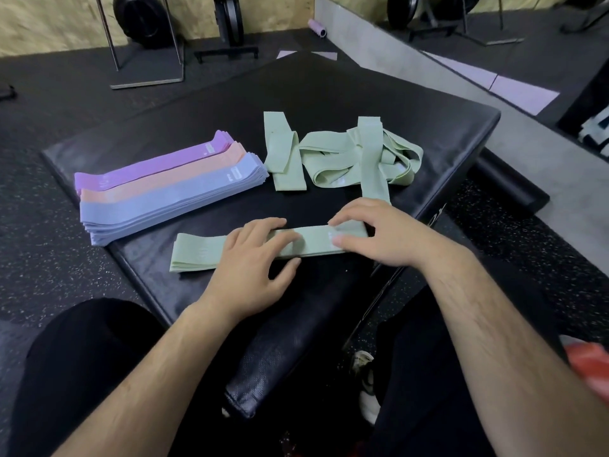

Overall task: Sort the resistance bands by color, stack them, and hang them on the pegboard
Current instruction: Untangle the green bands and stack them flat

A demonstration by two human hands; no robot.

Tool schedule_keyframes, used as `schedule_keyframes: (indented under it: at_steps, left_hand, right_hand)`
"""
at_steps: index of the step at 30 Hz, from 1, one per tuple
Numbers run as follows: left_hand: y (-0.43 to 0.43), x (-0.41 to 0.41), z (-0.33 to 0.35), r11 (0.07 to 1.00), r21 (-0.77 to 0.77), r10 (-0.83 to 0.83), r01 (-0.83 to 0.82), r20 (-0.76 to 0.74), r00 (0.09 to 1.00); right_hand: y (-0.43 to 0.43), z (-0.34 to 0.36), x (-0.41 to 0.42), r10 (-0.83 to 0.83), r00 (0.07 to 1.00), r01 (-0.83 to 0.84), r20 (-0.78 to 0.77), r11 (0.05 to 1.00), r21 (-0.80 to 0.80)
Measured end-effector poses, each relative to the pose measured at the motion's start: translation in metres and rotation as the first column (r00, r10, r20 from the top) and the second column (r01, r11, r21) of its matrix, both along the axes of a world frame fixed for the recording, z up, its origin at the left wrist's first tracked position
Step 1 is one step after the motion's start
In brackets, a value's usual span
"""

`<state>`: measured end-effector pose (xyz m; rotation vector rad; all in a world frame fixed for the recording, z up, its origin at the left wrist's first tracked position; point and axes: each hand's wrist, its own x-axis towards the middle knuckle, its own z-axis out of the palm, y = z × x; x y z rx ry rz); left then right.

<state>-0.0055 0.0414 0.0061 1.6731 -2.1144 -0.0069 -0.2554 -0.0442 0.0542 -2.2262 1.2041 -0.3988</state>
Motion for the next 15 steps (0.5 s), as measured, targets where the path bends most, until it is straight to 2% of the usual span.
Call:
schedule_keyframes:
  at_steps: [3,7,11,15]
  left_hand:
    - [-0.006,-0.021,0.004,1.0,-0.009,-0.021,0.021,-0.036,0.999]
    - [-0.022,-0.058,0.015,0.996,-0.017,-0.085,0.084,-0.078,0.993]
    - [-0.041,-0.085,0.021,0.994,0.027,-0.106,0.109,-0.078,0.991]
    - [-0.049,-0.093,0.02,0.994,0.032,-0.105,0.107,-0.067,0.992]
  right_hand:
    - [-0.01,-0.002,-0.011,-0.13,0.991,0.133,0.041,0.988,-0.074]
    - [-0.028,-0.006,-0.036,-0.351,0.935,0.34,-0.048,0.927,-0.155]
    - [-0.039,-0.012,-0.035,-0.38,0.917,0.368,-0.119,0.923,-0.112]
    - [-0.045,-0.017,-0.028,-0.399,0.908,0.385,-0.126,0.915,-0.123]
